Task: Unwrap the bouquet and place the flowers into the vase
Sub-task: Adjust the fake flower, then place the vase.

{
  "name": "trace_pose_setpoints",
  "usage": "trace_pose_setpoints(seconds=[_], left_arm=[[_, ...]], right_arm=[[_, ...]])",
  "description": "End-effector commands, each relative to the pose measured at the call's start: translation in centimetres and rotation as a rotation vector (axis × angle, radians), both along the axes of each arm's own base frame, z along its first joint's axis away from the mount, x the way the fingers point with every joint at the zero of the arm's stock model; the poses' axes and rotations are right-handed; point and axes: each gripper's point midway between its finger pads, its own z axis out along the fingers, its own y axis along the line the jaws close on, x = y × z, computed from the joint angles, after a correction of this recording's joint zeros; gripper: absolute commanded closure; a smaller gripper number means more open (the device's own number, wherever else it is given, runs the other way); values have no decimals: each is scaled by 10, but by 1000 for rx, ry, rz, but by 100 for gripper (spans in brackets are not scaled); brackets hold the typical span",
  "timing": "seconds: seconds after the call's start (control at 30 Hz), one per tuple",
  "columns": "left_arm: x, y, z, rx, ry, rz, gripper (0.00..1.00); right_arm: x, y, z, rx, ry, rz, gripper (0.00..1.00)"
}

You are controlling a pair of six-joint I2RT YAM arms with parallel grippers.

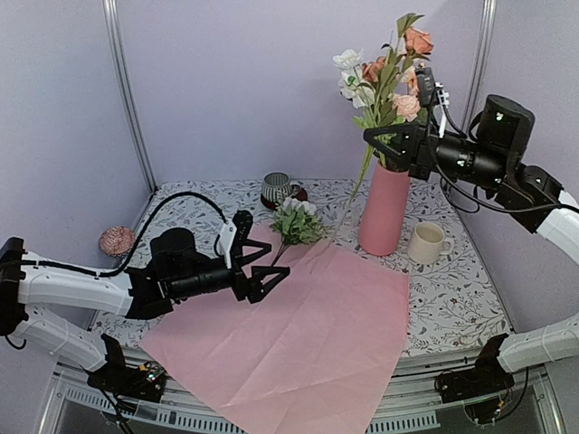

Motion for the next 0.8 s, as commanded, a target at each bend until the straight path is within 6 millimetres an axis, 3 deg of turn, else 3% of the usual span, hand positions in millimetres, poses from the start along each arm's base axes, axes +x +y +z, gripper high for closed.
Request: trace_pose_setpoints(seconds=[0.0, 0.1, 0.27, 0.37, 0.53, 0.77], left_arm=[[-11, 9, -11, 21, -30, -58, 14], [-9, 11, -13, 34, -31, -35, 14], [-17, 0, 14, 13, -114, -54, 15], [-12, -13, 24, 42, -135, -27, 15], [-7, -40, 22, 122, -179, 15, 15], [4, -65, 14, 159, -154, 16, 21]], right_arm=[[-17, -31, 39, 92, -94, -82, 98], [-19, -29, 38, 82, -74, -61, 98], [-7, -20, 27, 61, 3, -65, 98], [4, -18, 21, 46, 50, -101, 97], [21, -20, 11, 44, 129, -181, 97], [24, -17, 6, 52, 157, -182, 98]])
